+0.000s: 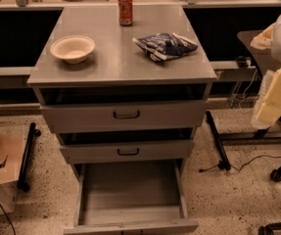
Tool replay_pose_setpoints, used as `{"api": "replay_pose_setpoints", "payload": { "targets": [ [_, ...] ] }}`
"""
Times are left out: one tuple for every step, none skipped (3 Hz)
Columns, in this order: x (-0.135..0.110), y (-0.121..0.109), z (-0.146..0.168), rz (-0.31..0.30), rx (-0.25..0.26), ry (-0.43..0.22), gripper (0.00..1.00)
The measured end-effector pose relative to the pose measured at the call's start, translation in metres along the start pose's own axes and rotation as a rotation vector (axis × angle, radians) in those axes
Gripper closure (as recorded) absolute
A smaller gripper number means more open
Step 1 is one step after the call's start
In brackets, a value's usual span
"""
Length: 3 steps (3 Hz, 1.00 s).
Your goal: Close bottom drawer
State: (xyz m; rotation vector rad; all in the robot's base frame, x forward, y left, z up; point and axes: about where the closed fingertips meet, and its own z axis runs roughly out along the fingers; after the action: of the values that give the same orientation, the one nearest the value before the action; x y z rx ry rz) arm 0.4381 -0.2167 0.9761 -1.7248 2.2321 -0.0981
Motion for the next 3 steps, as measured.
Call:
{"api": "replay_pose_setpoints", "payload": {
  "targets": [
    [0.000,0.000,0.000,0.000,0.000,0.000,0.00],
    [0.000,0.000,0.000,0.000,0.000,0.000,0.15],
    [-0.008,0.026,0.033,0.000,-0.064,-0.065,0.46]
  ]
}}
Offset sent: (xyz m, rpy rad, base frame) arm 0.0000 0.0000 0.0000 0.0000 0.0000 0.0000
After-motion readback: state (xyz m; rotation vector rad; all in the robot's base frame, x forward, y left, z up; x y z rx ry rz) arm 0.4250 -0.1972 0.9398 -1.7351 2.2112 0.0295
